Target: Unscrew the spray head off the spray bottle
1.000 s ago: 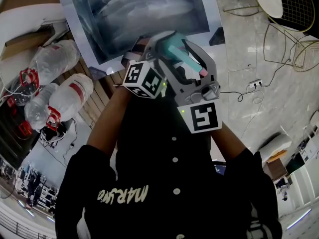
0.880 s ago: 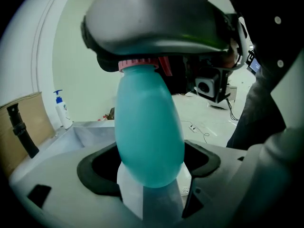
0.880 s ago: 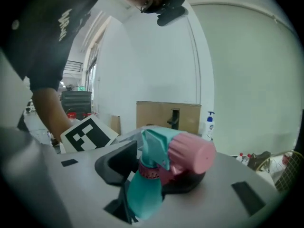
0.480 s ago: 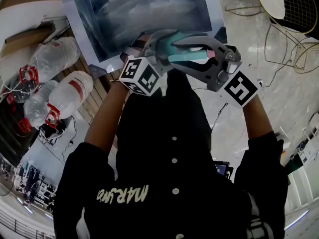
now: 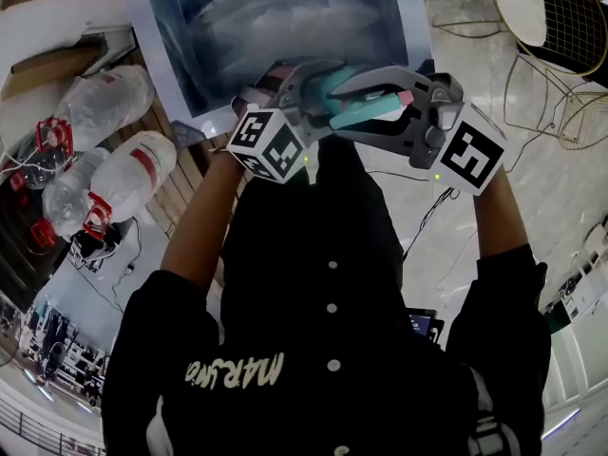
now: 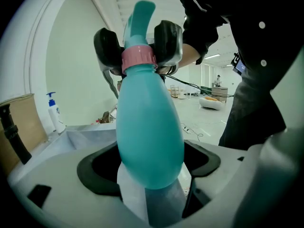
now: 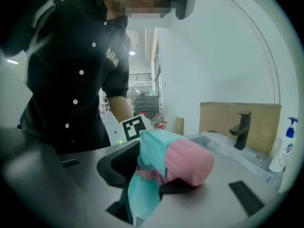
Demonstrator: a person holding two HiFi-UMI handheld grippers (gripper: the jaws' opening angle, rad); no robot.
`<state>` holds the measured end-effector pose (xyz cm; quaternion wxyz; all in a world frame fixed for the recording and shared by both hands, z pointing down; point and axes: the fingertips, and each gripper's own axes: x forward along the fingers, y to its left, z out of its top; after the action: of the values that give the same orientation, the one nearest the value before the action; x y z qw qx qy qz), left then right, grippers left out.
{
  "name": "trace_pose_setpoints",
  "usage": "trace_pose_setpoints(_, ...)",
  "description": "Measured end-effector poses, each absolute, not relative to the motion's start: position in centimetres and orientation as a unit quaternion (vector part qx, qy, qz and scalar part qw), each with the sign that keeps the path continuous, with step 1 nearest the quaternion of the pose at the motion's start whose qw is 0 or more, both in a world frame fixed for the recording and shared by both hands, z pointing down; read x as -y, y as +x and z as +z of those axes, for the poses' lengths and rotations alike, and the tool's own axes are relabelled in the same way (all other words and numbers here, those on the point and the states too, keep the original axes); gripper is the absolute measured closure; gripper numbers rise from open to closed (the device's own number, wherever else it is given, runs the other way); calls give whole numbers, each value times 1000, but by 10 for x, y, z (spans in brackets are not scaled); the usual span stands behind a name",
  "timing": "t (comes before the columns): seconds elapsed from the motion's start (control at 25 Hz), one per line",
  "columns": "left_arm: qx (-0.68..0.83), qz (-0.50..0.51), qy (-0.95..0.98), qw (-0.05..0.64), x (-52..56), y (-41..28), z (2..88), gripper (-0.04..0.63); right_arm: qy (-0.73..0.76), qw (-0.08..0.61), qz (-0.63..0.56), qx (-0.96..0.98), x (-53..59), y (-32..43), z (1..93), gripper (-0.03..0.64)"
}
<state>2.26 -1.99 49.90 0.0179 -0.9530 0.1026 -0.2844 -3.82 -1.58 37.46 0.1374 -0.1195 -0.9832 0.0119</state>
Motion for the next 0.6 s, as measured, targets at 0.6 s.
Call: trace_pose_setpoints(0.6,-117,-288,-950,21,21,18,501,189,-61,115,28,991,26,-37,348,465)
